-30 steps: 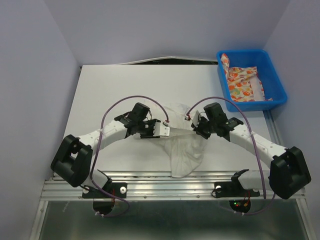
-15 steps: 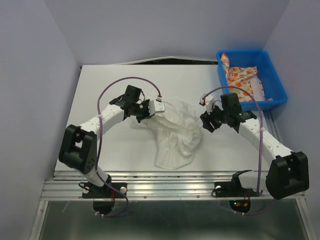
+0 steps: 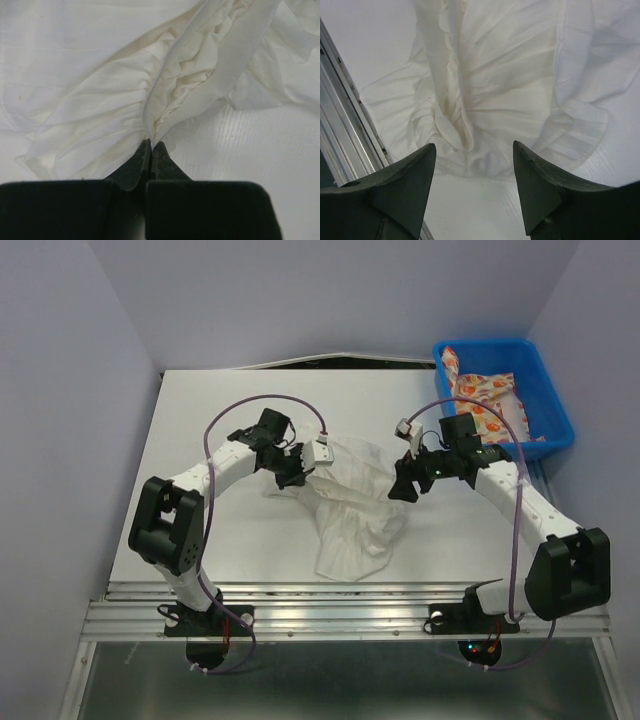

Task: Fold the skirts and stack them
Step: Flatten the skirt out

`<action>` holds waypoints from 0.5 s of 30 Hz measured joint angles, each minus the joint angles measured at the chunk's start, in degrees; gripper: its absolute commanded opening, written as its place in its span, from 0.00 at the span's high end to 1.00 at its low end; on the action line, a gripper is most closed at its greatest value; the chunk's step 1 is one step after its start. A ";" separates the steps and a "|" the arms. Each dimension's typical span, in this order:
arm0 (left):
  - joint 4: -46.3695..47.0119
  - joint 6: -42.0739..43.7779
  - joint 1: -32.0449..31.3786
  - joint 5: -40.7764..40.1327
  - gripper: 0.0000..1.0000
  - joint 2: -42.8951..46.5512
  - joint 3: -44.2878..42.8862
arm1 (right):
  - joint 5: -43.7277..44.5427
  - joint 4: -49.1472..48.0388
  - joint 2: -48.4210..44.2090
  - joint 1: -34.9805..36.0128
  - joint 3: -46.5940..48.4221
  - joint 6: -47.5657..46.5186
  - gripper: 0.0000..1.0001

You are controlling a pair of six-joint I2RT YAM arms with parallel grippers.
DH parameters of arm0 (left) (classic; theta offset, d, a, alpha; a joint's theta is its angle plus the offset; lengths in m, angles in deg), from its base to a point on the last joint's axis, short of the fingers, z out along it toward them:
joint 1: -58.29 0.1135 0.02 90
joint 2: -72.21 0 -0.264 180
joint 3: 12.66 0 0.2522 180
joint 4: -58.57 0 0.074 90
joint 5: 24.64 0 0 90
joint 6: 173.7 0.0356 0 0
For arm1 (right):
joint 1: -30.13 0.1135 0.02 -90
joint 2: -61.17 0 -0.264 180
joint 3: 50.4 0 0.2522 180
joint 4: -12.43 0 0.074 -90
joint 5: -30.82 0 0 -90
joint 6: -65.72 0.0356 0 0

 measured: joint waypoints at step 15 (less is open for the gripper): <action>-2.99 -0.87 0.00 0.20 1.00 -1.68 -1.75 | -6.25 -1.20 7.21 0.81 -4.35 -0.83 0.40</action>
